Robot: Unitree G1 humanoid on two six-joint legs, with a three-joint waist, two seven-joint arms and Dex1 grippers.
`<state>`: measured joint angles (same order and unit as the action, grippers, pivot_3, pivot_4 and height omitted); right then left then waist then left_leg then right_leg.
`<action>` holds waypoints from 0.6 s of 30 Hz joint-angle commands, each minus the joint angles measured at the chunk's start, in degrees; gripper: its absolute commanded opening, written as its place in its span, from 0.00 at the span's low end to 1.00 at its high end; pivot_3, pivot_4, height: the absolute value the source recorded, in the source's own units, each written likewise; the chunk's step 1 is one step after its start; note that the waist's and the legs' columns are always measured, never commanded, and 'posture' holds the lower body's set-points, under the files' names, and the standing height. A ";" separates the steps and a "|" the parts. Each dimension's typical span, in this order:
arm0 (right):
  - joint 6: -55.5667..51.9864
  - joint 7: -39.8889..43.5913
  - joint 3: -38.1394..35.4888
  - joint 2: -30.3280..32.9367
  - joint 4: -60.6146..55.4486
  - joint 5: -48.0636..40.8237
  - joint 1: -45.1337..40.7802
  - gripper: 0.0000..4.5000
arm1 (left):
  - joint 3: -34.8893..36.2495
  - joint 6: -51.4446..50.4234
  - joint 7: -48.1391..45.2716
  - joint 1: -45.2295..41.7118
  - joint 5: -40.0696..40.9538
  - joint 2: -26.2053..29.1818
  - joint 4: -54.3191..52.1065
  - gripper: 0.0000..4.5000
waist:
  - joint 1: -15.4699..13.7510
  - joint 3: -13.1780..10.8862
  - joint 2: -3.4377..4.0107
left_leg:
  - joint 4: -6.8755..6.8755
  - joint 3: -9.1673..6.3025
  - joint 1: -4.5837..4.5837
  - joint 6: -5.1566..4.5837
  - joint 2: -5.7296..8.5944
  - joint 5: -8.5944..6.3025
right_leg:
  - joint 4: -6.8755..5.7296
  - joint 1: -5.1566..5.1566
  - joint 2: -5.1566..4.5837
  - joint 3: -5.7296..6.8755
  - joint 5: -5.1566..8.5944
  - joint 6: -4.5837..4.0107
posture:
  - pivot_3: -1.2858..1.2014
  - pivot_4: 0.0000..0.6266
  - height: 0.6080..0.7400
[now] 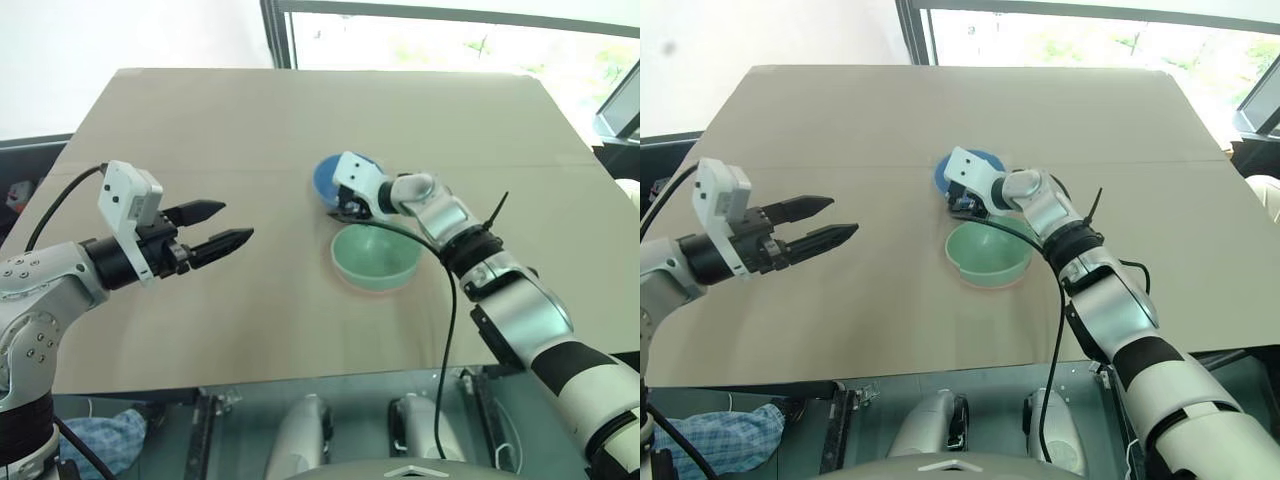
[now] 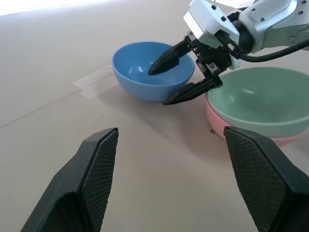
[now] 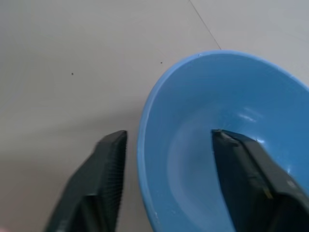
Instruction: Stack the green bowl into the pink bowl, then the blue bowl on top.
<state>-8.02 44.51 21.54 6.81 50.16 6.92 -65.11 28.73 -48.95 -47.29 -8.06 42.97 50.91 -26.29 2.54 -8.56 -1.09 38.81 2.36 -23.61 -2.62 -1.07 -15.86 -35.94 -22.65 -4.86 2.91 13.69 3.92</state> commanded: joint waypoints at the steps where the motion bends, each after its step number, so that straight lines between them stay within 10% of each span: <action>1: 1.53 -0.04 -1.33 -0.40 -0.83 0.34 -1.08 0.31 | 0.82 1.67 -0.49 0.02 0.26 1.21 -0.43 0.82 | -0.01 0.00 0.00 | -0.02 -0.01 0.01 0.01 0.00 0.01 | 0.00 0.00 0.01 0.00 0.00 0.00 | 0.52 0.24 1.00; 5: 2.22 -0.24 -1.57 -0.24 -0.88 0.60 -1.34 0.01 | 0.47 1.96 -0.38 -0.20 0.47 1.16 -0.25 0.82 | -0.11 0.00 0.01 | -0.08 -0.03 0.01 0.04 0.00 0.02 | 0.02 0.00 0.00 0.02 0.00 0.00 | 0.52 0.24 1.00; 12: 3.04 0.59 -1.20 0.33 -5.51 1.53 -0.68 0.01 | -0.44 3.05 -0.83 -0.24 -0.20 1.31 0.23 0.82 | -0.06 -0.01 0.01 | -0.17 -0.02 0.02 0.08 0.00 0.05 | 0.03 -0.02 0.00 0.02 0.00 -0.01 | 0.52 0.24 1.00; 18: -6.82 8.69 -2.91 7.71 -33.40 -1.49 2.39 0.01 | -1.56 5.35 -4.70 -0.41 -0.27 2.72 1.60 0.82 | -0.32 -0.02 0.02 | -0.20 -0.10 -0.03 0.08 0.02 0.05 | 0.07 -0.04 -0.03 0.08 0.00 -0.01 | 0.52 0.24 1.00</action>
<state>-9.56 49.92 21.23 12.29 29.37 7.89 -62.80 26.68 -45.67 -49.37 -7.79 42.35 51.78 -25.18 2.22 -8.58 -1.07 38.61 2.25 -23.63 -2.54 -1.05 -15.81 -35.87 -22.69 -4.88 3.01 13.70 3.91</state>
